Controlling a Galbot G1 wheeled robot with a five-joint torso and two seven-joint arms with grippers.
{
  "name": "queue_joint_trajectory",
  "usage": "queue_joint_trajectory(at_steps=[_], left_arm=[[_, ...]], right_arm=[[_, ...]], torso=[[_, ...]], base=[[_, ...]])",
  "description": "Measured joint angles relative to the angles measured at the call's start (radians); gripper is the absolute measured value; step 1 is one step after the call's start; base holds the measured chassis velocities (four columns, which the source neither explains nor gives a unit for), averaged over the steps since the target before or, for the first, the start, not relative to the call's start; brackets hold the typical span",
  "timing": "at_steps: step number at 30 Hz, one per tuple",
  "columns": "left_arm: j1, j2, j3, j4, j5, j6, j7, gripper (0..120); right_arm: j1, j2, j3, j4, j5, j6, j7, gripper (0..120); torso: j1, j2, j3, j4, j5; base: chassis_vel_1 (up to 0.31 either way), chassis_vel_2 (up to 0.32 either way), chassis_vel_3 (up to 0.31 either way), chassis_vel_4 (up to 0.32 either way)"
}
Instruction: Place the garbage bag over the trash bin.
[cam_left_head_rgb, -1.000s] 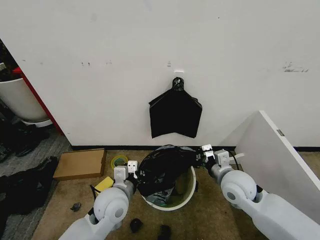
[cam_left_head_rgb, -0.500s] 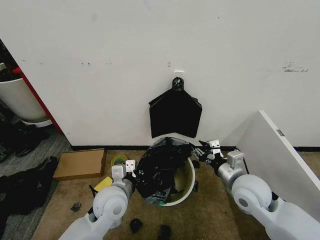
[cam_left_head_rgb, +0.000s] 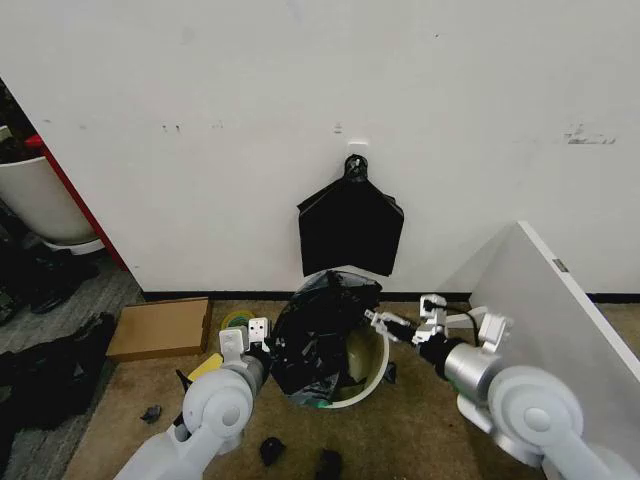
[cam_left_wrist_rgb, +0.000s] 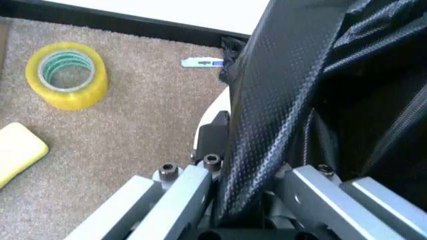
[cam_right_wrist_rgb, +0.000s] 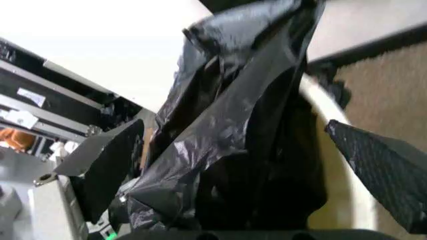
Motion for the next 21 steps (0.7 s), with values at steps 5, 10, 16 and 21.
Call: queue_joint_trajectory(at_steps=[5, 10, 16, 21], left_arm=[[0.001, -0.001, 0.002, -0.007, -0.001, 0.0, 0.0, 1], [0.011, -0.001, -0.002, -0.011, 0.0, 0.0, 0.003, 1], [0.019, -0.001, -0.003, -0.016, 0.003, 0.0, 0.004, 1], [0.022, -0.004, -0.002, -0.018, 0.007, 0.001, 0.007, 1]], right_arm=[[-0.01, 0.056, -0.025, -0.017, -0.007, -0.006, 0.037, 100], [-0.019, 0.071, -0.046, -0.042, -0.058, -0.007, 0.048, 100], [-0.02, 0.081, -0.052, -0.043, -0.057, -0.004, 0.04, 95], [-0.02, 0.094, -0.058, -0.048, -0.06, 0.007, 0.023, 74]], torso=[[0.0, 0.0, 0.0, 0.0001, 0.0], [0.0, 0.0, 0.0, 0.0001, 0.0], [0.0, 0.0, 0.0, 0.0001, 0.0], [0.0, 0.0, 0.0, 0.0, 0.0]], base=[[0.0, 0.0, 0.0, 0.0], [0.0, 0.0, 0.0, 0.0], [0.0, 0.0, 0.0, 0.0], [0.0, 0.0, 0.0, 0.0]])
